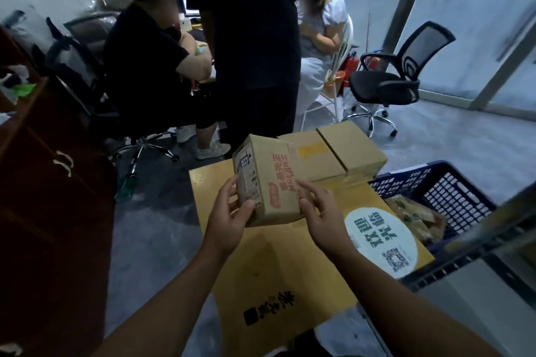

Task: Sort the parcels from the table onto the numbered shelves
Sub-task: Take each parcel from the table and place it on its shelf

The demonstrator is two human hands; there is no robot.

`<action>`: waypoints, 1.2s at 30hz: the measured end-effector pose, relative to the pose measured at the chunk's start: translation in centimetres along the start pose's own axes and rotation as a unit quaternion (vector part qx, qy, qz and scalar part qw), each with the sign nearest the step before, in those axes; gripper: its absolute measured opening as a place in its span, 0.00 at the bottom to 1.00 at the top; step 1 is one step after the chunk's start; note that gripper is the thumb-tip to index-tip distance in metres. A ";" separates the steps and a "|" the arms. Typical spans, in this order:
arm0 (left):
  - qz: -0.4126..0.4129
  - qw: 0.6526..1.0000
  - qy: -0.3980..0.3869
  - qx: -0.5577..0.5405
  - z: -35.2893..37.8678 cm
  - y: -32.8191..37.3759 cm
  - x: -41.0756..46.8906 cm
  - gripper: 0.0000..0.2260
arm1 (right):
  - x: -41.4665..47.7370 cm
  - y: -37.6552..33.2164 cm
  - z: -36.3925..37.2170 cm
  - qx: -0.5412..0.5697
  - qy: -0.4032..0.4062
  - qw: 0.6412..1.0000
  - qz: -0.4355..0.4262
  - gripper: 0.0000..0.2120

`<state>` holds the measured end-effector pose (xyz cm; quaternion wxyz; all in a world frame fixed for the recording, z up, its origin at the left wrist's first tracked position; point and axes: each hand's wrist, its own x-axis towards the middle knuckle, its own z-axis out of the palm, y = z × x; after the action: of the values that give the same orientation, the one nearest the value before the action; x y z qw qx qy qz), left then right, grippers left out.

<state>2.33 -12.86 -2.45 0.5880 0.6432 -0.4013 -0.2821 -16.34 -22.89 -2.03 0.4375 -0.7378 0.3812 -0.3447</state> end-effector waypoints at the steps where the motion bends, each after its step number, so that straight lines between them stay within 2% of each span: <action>1: 0.009 1.000 -0.002 0.000 0.6 0.3 -0.2 0.24 | -0.5 -0.1 -0.4 -0.005 -0.007 1.000 0.006 0.18; 6: 0.054 0.998 -0.008 0.038 3.7 1.6 -0.8 0.27 | -2.6 -0.6 -3.0 0.011 0.021 0.998 0.058 0.16; 9: 0.068 0.996 -0.021 0.045 5.8 1.9 -1.5 0.28 | -3.6 -0.9 -4.6 0.039 0.027 0.995 0.087 0.19; 13: 0.098 0.994 -0.038 0.043 7.9 3.1 -1.9 0.30 | -4.8 -1.7 -6.9 0.093 0.044 0.990 0.093 0.14; 17: 0.122 0.990 -0.060 0.032 10.4 5.2 -2.3 0.32 | -5.9 -2.5 -9.5 0.118 0.064 0.986 0.096 0.18; 21: 0.146 0.984 -0.097 0.025 13.6 7.0 -3.8 0.31 | -8.0 -2.3 -12.3 0.114 0.094 0.984 0.103 0.32; 24: 0.158 0.978 -0.134 0.026 16.4 8.1 -5.8 0.30 | -10.8 -1.9 -15.1 0.115 0.126 0.979 0.108 0.32; 28: 0.215 0.958 -0.182 0.055 19.7 9.7 -9.1 0.27 | -15.0 -2.0 -19.1 0.111 0.177 0.970 0.123 0.35; 36: 0.295 0.927 -0.222 0.072 24.3 12.0 -15.0 0.27 | -22.7 -2.9 -22.9 0.141 0.267 0.946 0.118 0.34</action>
<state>-27.95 -12.82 4.13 0.4928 0.4571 -0.7124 -0.2016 -45.58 -11.09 5.28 0.4568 -0.4997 0.5158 -0.5250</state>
